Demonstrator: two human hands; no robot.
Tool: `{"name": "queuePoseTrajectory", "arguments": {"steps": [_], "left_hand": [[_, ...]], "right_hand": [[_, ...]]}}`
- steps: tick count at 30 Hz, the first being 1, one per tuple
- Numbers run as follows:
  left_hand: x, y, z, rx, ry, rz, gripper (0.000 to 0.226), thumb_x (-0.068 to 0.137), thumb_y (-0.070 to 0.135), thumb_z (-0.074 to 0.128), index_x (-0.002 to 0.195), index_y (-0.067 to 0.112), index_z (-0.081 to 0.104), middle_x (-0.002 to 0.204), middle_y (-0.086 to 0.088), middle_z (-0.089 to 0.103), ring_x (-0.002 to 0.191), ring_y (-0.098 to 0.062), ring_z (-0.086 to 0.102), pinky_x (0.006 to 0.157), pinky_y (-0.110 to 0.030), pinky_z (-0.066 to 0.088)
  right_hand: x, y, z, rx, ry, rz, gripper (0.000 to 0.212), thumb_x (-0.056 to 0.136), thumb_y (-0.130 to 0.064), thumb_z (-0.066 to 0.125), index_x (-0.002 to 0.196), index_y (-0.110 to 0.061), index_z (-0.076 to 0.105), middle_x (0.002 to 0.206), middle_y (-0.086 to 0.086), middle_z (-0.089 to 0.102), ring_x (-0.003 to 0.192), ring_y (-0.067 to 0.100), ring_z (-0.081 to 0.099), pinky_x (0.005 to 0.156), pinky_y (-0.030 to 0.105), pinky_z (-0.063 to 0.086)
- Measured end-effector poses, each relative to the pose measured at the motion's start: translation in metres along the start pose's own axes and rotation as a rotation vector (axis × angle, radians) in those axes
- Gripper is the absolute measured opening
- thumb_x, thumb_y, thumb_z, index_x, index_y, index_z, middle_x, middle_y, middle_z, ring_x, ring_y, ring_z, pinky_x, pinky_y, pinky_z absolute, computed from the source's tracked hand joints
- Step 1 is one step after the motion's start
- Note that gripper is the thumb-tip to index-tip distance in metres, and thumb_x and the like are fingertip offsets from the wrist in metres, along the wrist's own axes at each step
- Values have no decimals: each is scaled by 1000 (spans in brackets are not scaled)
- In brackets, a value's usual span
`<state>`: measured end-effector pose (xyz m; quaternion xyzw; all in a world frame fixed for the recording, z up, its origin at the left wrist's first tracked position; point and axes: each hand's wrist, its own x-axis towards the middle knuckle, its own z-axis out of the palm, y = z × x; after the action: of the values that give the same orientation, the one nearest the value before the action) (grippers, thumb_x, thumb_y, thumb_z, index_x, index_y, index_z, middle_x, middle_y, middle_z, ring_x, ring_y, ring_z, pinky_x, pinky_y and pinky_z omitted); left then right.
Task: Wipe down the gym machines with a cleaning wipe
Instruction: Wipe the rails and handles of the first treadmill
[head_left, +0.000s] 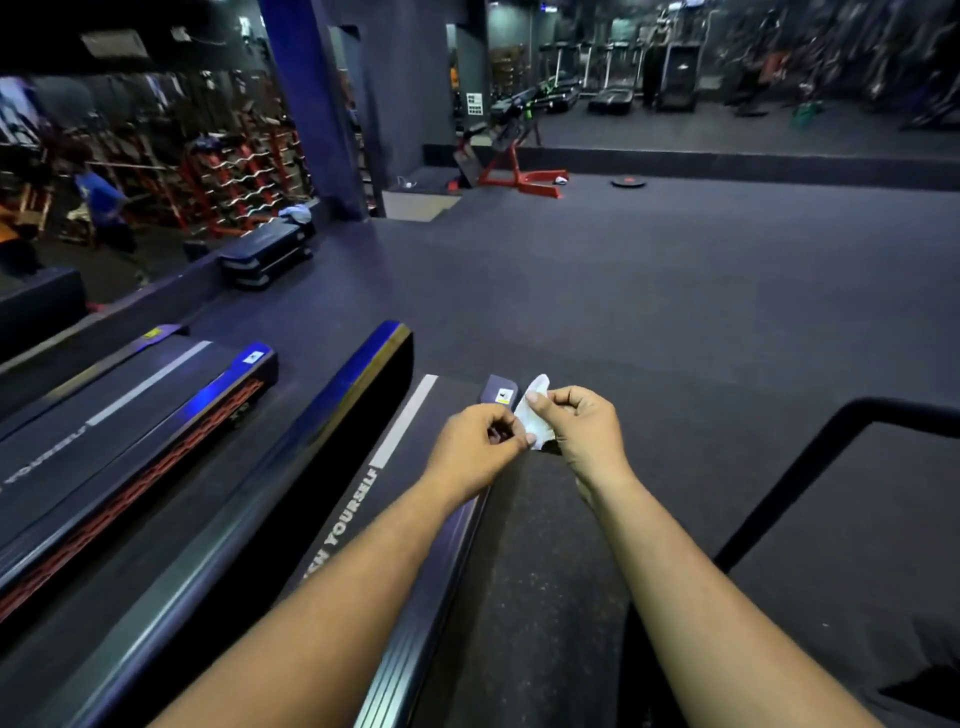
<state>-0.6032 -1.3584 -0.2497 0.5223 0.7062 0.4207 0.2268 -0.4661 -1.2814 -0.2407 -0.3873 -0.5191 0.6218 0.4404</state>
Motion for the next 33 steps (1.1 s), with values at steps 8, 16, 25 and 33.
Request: {"name": "queuePoseTrajectory", "arguments": {"steps": [8,16,25,33], "left_hand": [[97,26,54,-549,-257,-285,28,101,38,61,125,24,59,109,1,73,94,-18,71,80,-35,59],[230,5,91,-591,-94,-257,25,97,27,70,82,9,60,60,-1,52,52,-10,45,53,-22,39],[386,3,110,-723,-146,-335,26,102,40,60,99,14,67,89,-4,72,73,-14,66,69,-31,56],[507,-7,113,-989,-191,-505,30,105,31,54,117,6,65,100,-12,76,80,-22,75,66,-35,62]], "right_hand": [[104,-14,-47,-128,-83,3,25,94,-25,72,87,-1,75,78,9,74,69,14,65,65,30,55],[228,1,-79,-363,178,-123,33,100,-36,57,71,-20,55,64,-2,58,63,18,56,68,53,59],[348,-10,-91,-561,98,-295,6,91,-26,75,89,-23,70,90,-9,71,86,18,66,80,37,51],[454,-10,-123,-1009,-233,-614,20,92,-10,71,107,-23,72,127,-6,59,124,10,47,105,13,30]]}}
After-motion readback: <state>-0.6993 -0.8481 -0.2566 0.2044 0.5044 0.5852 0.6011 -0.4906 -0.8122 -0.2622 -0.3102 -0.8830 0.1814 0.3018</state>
